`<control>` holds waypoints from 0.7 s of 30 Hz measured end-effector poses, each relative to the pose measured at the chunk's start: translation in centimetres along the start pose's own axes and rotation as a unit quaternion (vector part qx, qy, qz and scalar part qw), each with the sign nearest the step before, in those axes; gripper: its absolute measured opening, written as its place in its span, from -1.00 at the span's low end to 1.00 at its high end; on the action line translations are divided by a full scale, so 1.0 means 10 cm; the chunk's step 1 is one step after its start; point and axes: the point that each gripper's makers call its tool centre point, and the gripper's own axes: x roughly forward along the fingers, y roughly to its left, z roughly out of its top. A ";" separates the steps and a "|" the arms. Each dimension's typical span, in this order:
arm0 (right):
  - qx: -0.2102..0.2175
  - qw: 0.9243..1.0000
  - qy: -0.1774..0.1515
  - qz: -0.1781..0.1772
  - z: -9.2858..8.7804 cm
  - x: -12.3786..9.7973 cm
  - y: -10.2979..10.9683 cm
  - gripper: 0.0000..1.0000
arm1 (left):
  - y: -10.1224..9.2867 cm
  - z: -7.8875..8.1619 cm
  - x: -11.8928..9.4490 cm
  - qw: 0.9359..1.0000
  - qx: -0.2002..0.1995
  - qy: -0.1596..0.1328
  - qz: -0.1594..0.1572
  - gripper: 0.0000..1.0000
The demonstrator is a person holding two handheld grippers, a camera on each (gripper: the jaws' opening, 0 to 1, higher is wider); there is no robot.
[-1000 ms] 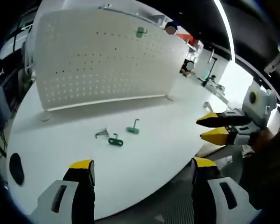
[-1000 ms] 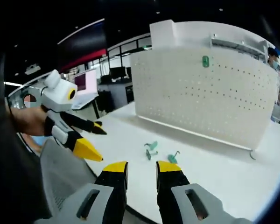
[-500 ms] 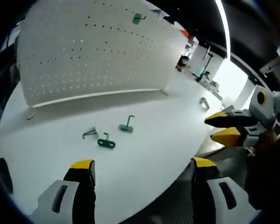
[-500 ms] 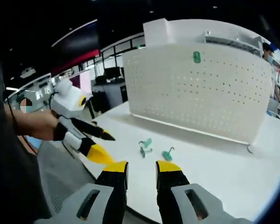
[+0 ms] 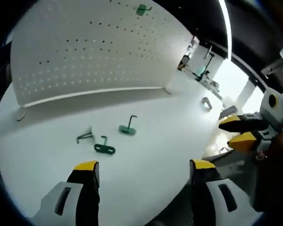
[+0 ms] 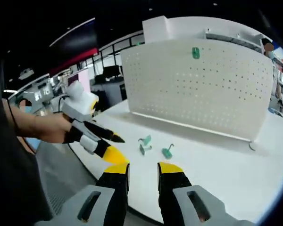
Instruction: Insert the hook assembly into the mounting plate slot until the hook locks in place.
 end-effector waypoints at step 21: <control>0.018 1.000 0.012 -0.019 -0.11 -0.05 -0.16 -0.56 | 0.20 -0.02 0.43 0.999 -0.014 0.028 0.005 0.45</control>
